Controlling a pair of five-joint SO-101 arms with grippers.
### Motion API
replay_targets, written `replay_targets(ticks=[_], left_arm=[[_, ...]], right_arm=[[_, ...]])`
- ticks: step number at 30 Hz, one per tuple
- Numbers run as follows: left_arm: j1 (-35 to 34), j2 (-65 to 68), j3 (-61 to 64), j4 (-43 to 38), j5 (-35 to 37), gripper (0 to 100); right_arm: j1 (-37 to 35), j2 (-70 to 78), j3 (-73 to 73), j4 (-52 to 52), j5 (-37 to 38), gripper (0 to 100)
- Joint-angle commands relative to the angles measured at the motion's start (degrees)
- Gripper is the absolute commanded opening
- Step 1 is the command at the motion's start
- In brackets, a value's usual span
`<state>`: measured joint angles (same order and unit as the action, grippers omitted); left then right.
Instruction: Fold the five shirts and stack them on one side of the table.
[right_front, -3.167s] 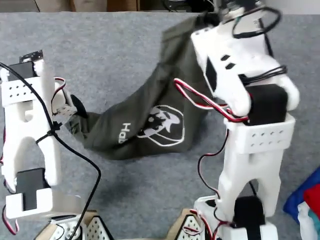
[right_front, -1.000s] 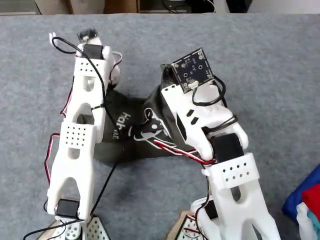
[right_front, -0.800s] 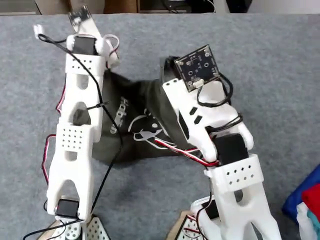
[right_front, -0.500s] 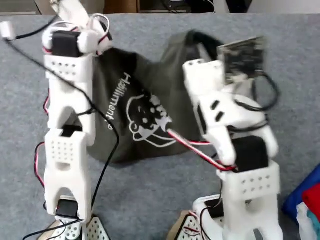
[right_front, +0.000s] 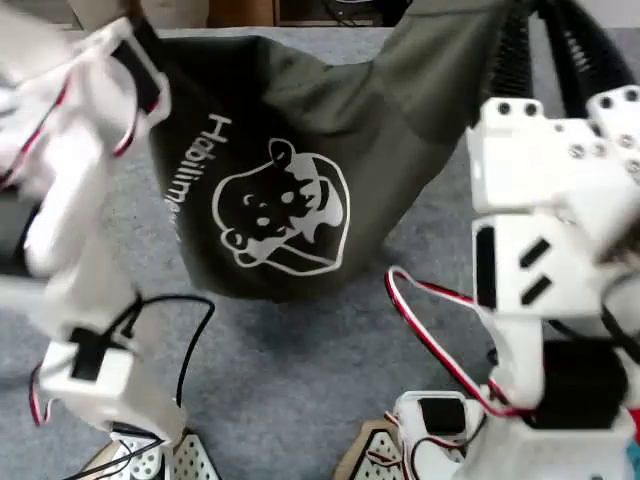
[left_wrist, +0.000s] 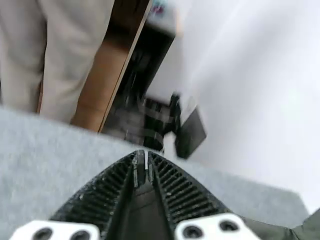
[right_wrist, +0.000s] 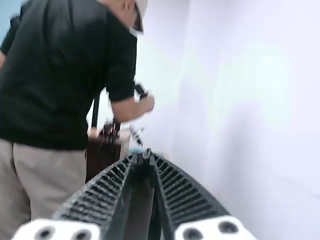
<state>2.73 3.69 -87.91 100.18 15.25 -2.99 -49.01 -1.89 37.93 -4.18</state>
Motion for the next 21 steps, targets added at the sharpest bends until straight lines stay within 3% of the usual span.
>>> replay_targets(ticks=[1, 12, 21], left_arm=[[-1.23, -6.73, -1.58, 0.62, -2.90, 2], [-19.60, -15.52, -1.58, 0.62, -3.87, 2], [-21.80, -15.69, 3.16, 0.62, -1.85, 2]], right_arm=[[1.01, -0.75, -4.26, -1.67, 2.64, 0.4], [0.75, 3.03, -14.64, -1.76, 10.90, 0.4], [-11.65, 7.52, -20.09, -1.23, 19.52, 0.4]])
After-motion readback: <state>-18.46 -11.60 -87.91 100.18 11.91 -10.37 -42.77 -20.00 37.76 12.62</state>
